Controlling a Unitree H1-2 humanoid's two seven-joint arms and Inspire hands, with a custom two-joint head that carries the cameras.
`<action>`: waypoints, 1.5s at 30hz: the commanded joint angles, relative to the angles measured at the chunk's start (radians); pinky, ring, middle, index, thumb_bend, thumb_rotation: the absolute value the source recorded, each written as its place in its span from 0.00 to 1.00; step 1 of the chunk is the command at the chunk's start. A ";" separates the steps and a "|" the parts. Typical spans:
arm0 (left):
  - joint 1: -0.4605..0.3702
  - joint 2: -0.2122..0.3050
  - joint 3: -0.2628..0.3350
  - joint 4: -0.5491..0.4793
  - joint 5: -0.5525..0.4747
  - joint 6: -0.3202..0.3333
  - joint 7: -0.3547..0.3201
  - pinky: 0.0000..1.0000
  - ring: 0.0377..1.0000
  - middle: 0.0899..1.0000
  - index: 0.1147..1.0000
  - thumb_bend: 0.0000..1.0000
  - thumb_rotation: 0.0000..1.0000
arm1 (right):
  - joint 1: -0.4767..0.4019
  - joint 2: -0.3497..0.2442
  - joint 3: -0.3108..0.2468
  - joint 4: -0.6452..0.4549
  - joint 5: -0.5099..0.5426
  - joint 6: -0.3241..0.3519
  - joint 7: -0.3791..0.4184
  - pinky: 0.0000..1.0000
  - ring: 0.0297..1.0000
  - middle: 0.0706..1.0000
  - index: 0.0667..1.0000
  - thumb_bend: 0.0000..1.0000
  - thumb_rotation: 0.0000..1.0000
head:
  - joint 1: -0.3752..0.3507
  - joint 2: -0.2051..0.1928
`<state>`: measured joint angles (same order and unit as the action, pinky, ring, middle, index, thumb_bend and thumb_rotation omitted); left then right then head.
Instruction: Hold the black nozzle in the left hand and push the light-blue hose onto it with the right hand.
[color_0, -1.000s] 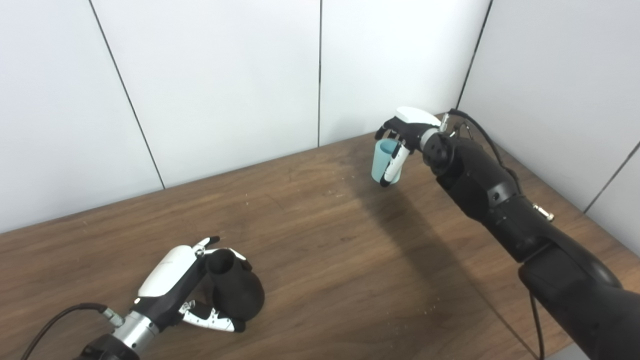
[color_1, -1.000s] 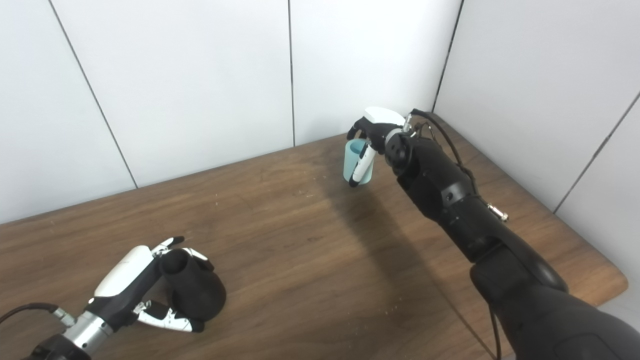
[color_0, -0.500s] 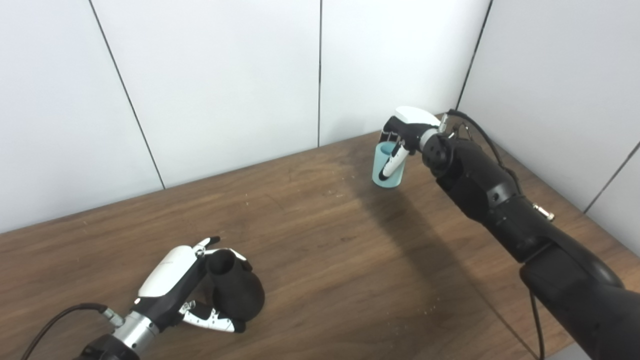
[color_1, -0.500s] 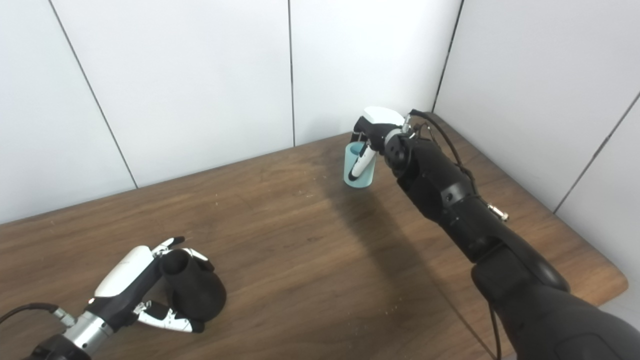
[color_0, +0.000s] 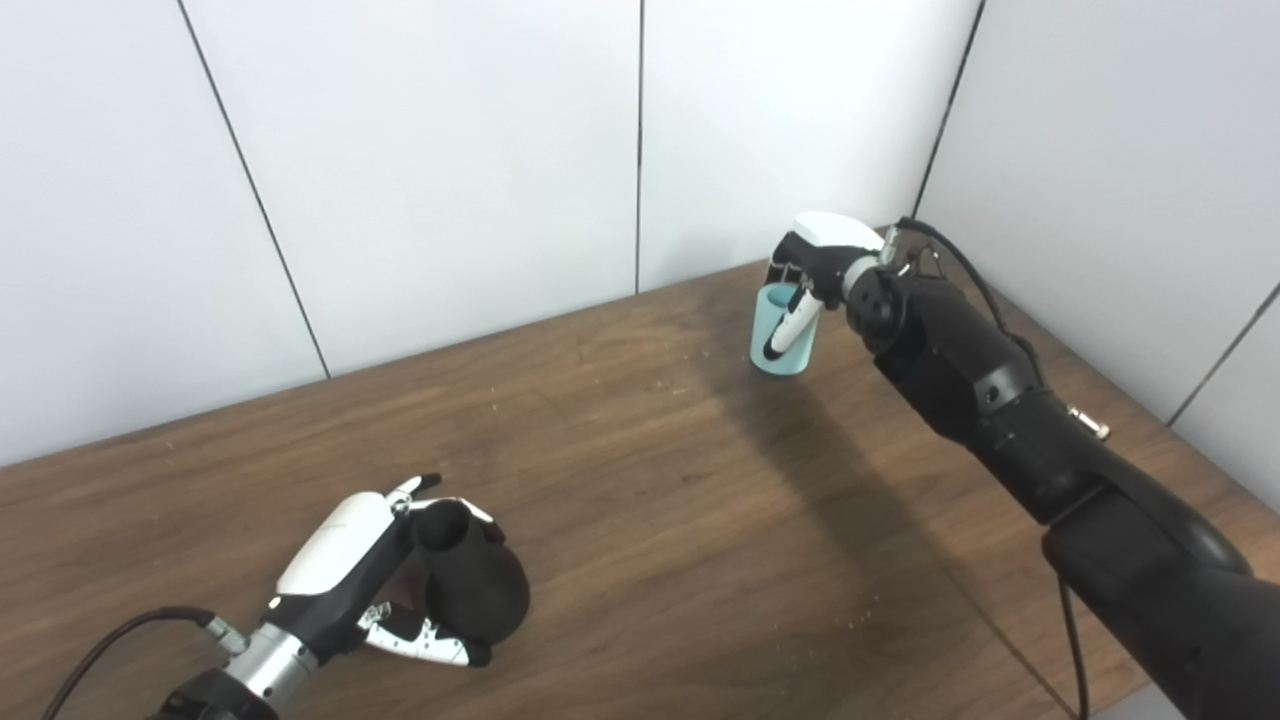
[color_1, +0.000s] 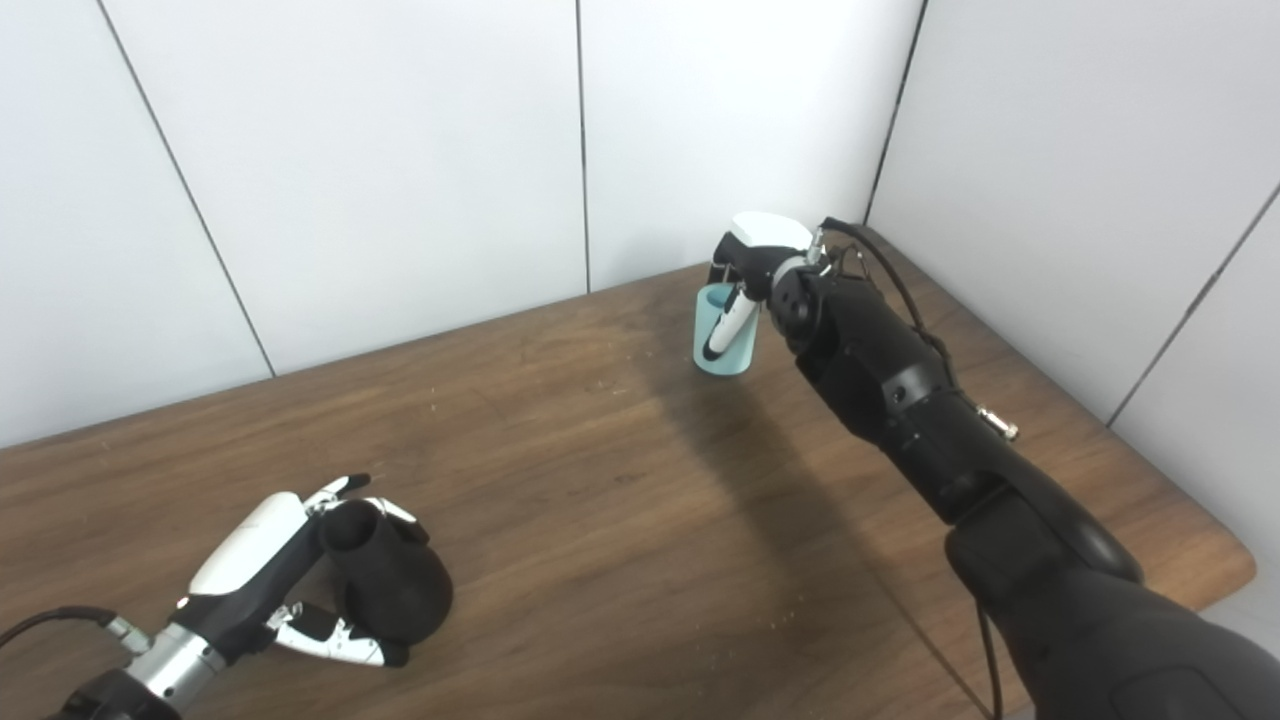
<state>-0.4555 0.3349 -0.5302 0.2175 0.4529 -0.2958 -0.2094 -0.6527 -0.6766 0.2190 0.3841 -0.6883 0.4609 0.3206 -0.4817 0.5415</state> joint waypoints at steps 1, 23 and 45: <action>0.050 0.028 -0.043 0.041 0.041 0.007 -0.093 0.95 0.56 0.43 0.42 0.53 0.00 | -0.041 -0.040 -0.020 -0.039 -0.013 0.004 -0.025 0.37 0.44 0.46 0.42 0.50 0.00 | 0.002 0.002; 0.018 -0.020 -0.064 0.090 0.041 0.041 -0.110 0.96 0.55 0.41 0.43 0.53 0.00 | -0.123 0.074 -0.044 -0.511 0.136 -0.045 0.118 0.40 0.46 0.45 0.41 0.50 0.00 | 0.172 0.027; -0.031 -0.123 -0.116 0.135 0.109 0.166 -0.113 0.99 0.59 0.43 0.42 0.53 0.00 | -0.159 0.101 -0.033 -0.777 0.332 -0.056 0.290 0.40 0.45 0.44 0.42 0.50 0.00 | 0.474 0.095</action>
<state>-0.5301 0.2345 -0.5770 0.2866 0.4918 -0.2040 -0.2173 -0.7468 -0.5600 0.1970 -0.3607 -0.3726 0.4383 0.6133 -0.0077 0.6350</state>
